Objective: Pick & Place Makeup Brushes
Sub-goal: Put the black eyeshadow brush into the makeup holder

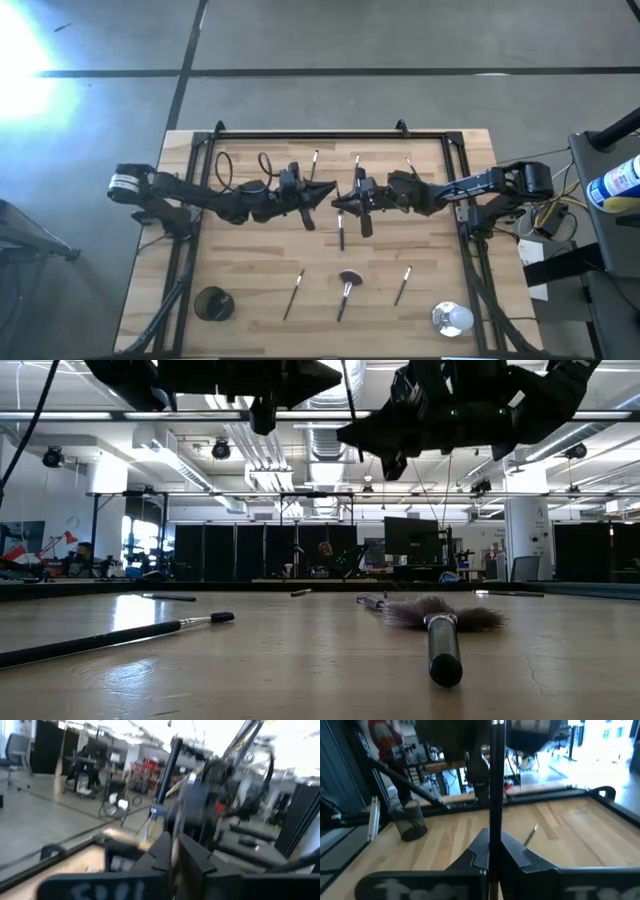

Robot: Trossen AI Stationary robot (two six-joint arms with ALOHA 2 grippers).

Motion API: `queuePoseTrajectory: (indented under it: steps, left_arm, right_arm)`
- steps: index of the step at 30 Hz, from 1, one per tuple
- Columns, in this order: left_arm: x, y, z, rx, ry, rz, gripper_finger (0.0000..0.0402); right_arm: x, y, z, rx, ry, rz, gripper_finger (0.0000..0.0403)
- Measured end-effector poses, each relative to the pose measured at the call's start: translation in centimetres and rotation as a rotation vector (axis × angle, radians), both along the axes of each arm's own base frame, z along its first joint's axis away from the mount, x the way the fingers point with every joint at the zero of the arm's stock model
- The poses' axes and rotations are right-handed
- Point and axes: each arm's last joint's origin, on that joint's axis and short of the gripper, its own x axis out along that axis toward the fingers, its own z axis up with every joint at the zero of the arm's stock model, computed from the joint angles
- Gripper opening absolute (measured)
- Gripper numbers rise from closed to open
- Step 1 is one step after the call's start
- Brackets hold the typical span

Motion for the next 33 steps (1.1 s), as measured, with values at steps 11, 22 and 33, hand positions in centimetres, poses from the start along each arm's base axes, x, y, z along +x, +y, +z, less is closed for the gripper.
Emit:
queuePoseTrajectory:
  steps: [11,22,33]
  left_arm:
    - [0.3,-0.3,0.5,0.005,0.004,-0.089,0.0119]
    - [1.2,-0.4,3.4,0.089,-0.040,-0.196,0.0122]
    - [2.2,-0.3,4.0,0.105,0.002,-0.190,0.0093]
  right_arm:
    - [-0.6,0.6,1.2,-0.016,-0.037,0.056,0.0010]
    - [-0.5,1.3,1.3,-0.034,-0.041,0.082,0.0009]
    - [-0.5,1.4,1.3,-0.036,-0.040,0.086,0.0009]
